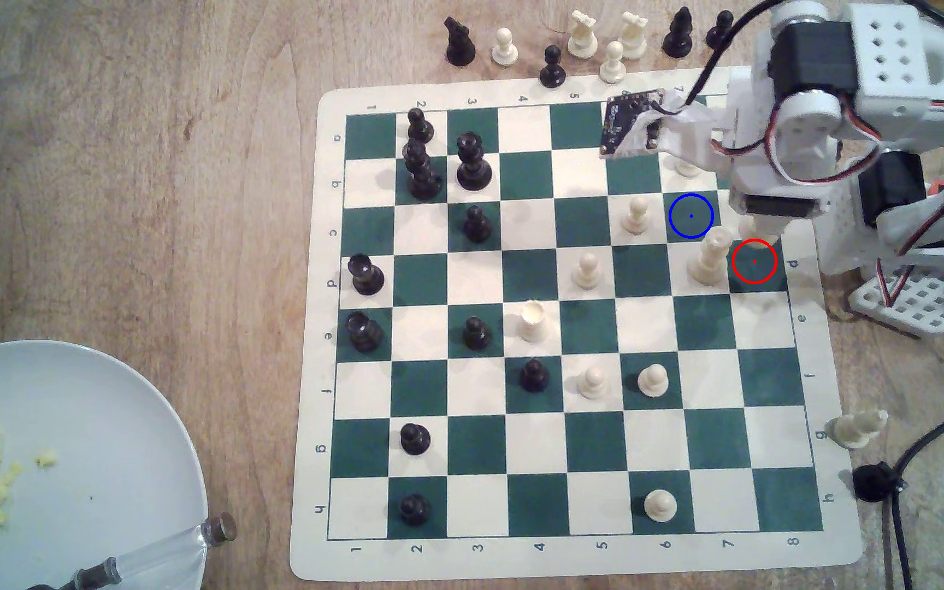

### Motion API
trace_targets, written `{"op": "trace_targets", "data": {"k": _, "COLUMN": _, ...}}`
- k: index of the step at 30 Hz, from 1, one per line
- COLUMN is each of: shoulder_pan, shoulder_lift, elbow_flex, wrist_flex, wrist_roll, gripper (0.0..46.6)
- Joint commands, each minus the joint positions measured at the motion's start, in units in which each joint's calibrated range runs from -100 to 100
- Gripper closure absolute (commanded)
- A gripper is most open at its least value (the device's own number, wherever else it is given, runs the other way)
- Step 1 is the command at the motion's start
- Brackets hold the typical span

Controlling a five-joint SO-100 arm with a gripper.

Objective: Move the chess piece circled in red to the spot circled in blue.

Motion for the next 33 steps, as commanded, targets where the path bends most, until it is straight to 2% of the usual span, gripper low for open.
{"op": "trace_targets", "data": {"k": 1, "shoulder_pan": 1.62, "shoulder_lift": 0.76, "elbow_flex": -4.45, "wrist_flex": 1.35, "wrist_roll": 0.68, "gripper": 46.4}}
{"op": "trace_targets", "data": {"k": 14, "shoulder_pan": 6.78, "shoulder_lift": 3.82, "elbow_flex": -3.09, "wrist_flex": -3.40, "wrist_roll": 1.61, "gripper": 46.4}}
{"op": "trace_targets", "data": {"k": 33, "shoulder_pan": 9.52, "shoulder_lift": 6.45, "elbow_flex": 2.44, "wrist_flex": -12.73, "wrist_roll": 2.93, "gripper": 45.6}}
